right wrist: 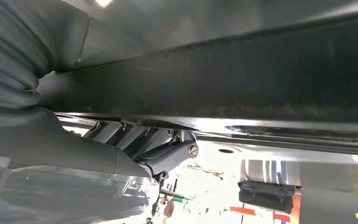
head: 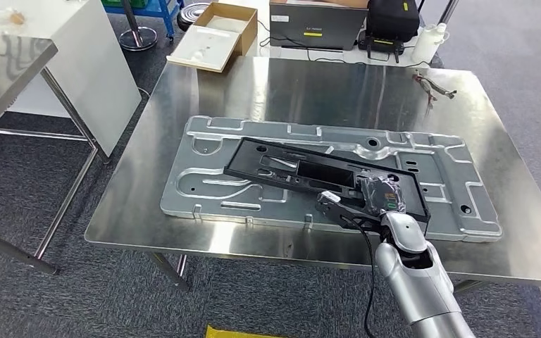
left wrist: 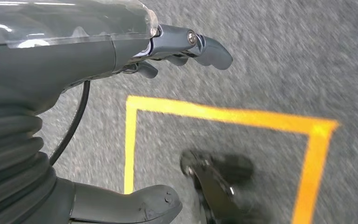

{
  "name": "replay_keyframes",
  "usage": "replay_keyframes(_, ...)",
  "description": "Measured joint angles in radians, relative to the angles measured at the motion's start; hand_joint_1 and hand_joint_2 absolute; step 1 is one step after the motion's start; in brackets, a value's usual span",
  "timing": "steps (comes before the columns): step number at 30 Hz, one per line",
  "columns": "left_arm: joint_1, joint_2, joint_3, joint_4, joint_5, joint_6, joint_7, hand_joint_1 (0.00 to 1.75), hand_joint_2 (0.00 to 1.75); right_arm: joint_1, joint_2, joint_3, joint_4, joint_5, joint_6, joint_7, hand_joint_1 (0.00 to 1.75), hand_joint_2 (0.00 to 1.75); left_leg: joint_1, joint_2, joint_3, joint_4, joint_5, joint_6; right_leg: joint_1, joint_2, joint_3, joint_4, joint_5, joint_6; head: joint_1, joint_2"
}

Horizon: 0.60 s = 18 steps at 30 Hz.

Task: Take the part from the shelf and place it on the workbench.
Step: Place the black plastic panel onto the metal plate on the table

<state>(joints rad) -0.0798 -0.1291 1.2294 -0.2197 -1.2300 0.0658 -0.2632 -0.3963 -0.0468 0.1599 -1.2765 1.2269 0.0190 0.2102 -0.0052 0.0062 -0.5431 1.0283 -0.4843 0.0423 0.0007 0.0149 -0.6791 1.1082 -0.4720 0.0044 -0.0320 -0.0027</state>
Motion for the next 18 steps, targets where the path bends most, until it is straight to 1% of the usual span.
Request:
replay_keyframes(1,-0.001,-0.002,0.001,0.000,0.000,-0.001,0.000,0.00,1.75,-0.001,0.001,0.000,0.000,0.001,0.000,-0.001,1.75,1.75,-0.001,-0.001,0.008,-0.001,-0.009,-0.004,0.006,0.002,0.009,-0.045,0.036,-0.009,0.001,0.000)
replay_keyframes(2,-0.003,-0.003,0.003,0.001,0.001,-0.001,0.001,0.00,1.75,-0.002,0.002,-0.001,0.000,0.002,0.001,-0.001,1.75,1.75,-0.001,-0.003,0.014,-0.001,-0.014,-0.010,0.010,0.005,0.014,-0.071,0.059,-0.018,0.001,0.000)
replay_keyframes(3,-0.004,-0.004,0.004,0.001,0.001,-0.002,0.001,0.00,1.75,-0.004,0.003,-0.001,0.000,0.003,0.001,-0.002,1.75,1.75,-0.001,-0.004,0.020,0.001,-0.015,-0.016,0.013,0.007,0.018,-0.078,0.059,-0.024,0.002,0.000)
replay_keyframes(4,-0.005,-0.004,0.006,0.001,0.002,-0.002,0.001,0.00,1.75,-0.007,0.004,-0.001,0.000,0.004,0.002,-0.002,1.75,1.75,0.000,-0.006,0.025,0.003,-0.015,-0.023,0.013,0.008,0.028,-0.087,0.058,-0.029,0.003,0.000)
replay_keyframes(5,-0.005,-0.003,0.008,0.001,0.002,-0.001,0.001,0.00,1.75,-0.009,0.004,-0.001,-0.001,0.005,0.002,-0.002,1.75,1.75,0.001,-0.006,0.030,0.013,-0.017,-0.029,0.011,0.008,0.043,-0.094,0.061,-0.034,0.003,0.000)
replay_keyframes(6,-0.004,-0.002,0.009,0.001,0.002,-0.001,0.001,0.00,1.75,-0.011,0.004,-0.001,-0.001,0.005,0.002,-0.002,1.75,1.75,0.001,-0.006,0.027,0.032,-0.022,-0.034,0.007,0.008,0.058,-0.101,0.058,-0.039,0.003,0.000)
replay_keyframes(7,-0.006,-0.002,0.011,0.001,0.003,0.000,0.000,0.00,1.75,-0.013,0.002,-0.001,-0.001,0.005,0.004,-0.003,1.75,1.75,0.003,-0.006,0.012,0.066,-0.037,-0.039,0.003,0.007,0.071,-0.105,0.056,-0.042,0.003,0.000)
replay_keyframes(8,-0.007,-0.001,0.012,0.001,0.003,0.000,0.000,0.00,1.75,-0.014,0.000,0.000,-0.001,0.005,0.005,-0.004,1.75,1.75,0.007,-0.006,-0.017,0.117,-0.060,-0.043,0.000,0.006,0.080,-0.108,0.053,-0.044,0.002,0.000)
replay_keyframes(10,-0.008,-0.001,0.014,0.001,0.005,0.002,0.001,0.00,1.75,-0.015,-0.003,0.000,0.000,0.005,0.006,-0.005,1.75,1.75,0.017,-0.005,-0.090,0.225,-0.108,-0.055,-0.004,0.006,0.088,-0.108,0.044,-0.046,0.002,0.000)
replay_keyframes(11,-0.006,0.000,0.015,0.001,0.006,0.002,0.001,0.00,1.75,-0.014,-0.004,0.000,0.000,0.005,0.007,-0.005,1.75,1.75,0.022,-0.005,-0.117,0.252,-0.114,-0.062,-0.007,0.007,0.092,-0.108,0.039,-0.043,0.002,0.000)
replay_keyframes(12,-0.005,0.001,0.015,0.001,0.007,0.002,0.001,0.00,1.75,-0.013,-0.005,0.000,0.000,0.006,0.007,-0.005,1.75,1.75,0.028,-0.005,-0.127,0.246,-0.098,-0.069,-0.010,0.009,0.097,-0.107,0.033,-0.039,0.002,0.000)
replay_keyframes(13,-0.004,0.002,0.016,0.001,0.008,0.002,0.001,0.00,1.75,-0.012,-0.007,0.000,0.001,0.006,0.008,-0.005,1.75,1.75,0.033,-0.004,-0.121,0.207,-0.060,-0.075,-0.014,0.010,0.104,-0.106,0.026,-0.034,0.002,0.000)
replay_keyframes(14,-0.004,0.002,0.016,0.001,0.010,0.002,0.000,0.00,1.75,-0.012,-0.011,0.000,0.003,0.006,0.009,-0.006,1.31,1.31,0.037,-0.002,-0.103,0.143,-0.010,-0.081,-0.017,0.010,0.112,-0.103,0.019,-0.027,0.002,0.000)
replay_keyframes(15,-0.004,0.002,0.016,0.001,0.011,0.001,0.000,0.00,1.75,-0.012,-0.017,0.000,0.005,0.005,0.010,-0.006,0.87,0.87,0.038,0.000,-0.085,0.084,0.021,-0.086,-0.020,0.010,0.117,-0.099,0.012,-0.019,0.002,0.000)
replay_keyframes(16,-0.005,0.002,0.016,0.001,0.012,0.000,0.000,0.00,1.75,-0.012,-0.023,0.000,0.006,0.005,0.011,-0.006,0.44,0.44,0.038,0.002,-0.071,0.039,0.038,-0.083,-0.021,0.009,0.118,-0.094,0.005,-0.012,0.002,0.000)
replay_keyframes(17,-0.006,0.002,0.016,0.001,0.011,-0.001,0.000,0.00,1.75,-0.011,-0.028,0.000,0.008,0.004,0.012,-0.007,0.00,0.00,0.036,0.004,-0.066,0.016,0.045,-0.077,-0.019,0.008,0.117,-0.090,0.001,-0.004,0.002,0.000)
replay_keyframes(18,-0.006,0.002,0.016,0.002,0.009,-0.001,0.001,0.00,1.75,-0.010,-0.032,0.000,0.010,0.003,0.013,-0.007,0.00,0.00,0.033,0.004,-0.067,0.014,0.038,-0.067,-0.018,0.008,0.115,-0.088,-0.002,0.002,0.003,0.000)
